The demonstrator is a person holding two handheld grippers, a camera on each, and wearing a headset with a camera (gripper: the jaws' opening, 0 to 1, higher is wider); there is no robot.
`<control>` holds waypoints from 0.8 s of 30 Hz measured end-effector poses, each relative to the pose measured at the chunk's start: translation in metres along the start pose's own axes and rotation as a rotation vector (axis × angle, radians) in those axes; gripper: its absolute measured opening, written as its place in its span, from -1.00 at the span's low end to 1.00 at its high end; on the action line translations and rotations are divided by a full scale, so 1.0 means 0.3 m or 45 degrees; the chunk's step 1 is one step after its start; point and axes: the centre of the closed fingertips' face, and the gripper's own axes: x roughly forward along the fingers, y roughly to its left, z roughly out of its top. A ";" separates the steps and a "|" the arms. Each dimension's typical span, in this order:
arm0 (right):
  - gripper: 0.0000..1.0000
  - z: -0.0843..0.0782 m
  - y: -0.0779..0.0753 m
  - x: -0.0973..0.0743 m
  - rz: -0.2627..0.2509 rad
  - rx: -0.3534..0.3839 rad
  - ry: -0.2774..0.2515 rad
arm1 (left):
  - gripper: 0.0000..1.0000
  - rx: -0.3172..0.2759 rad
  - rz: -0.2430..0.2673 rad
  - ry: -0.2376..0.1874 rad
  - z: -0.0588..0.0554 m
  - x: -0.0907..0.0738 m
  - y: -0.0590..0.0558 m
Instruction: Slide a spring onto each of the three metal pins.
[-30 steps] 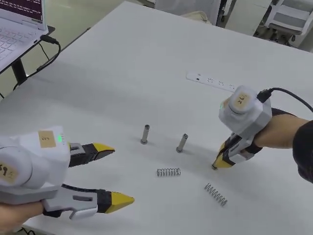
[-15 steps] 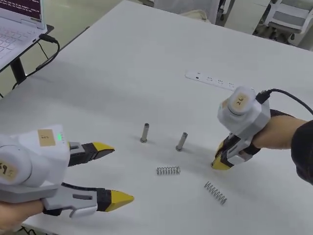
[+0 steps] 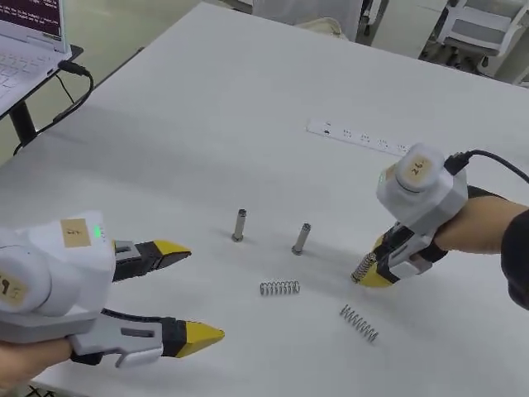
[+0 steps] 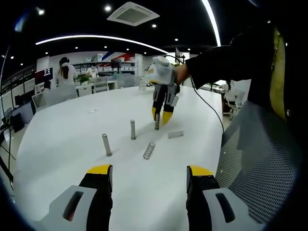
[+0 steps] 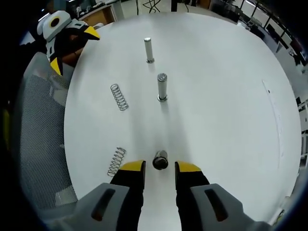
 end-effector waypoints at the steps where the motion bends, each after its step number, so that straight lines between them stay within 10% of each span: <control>1: -0.55 -0.002 0.003 -0.001 0.000 0.003 -0.002 | 0.16 0.000 -0.001 0.000 0.001 0.000 0.000; 24: -0.54 -0.047 0.060 -0.046 -0.033 0.073 -0.102 | 0.16 -0.004 -0.001 0.000 0.006 0.005 0.010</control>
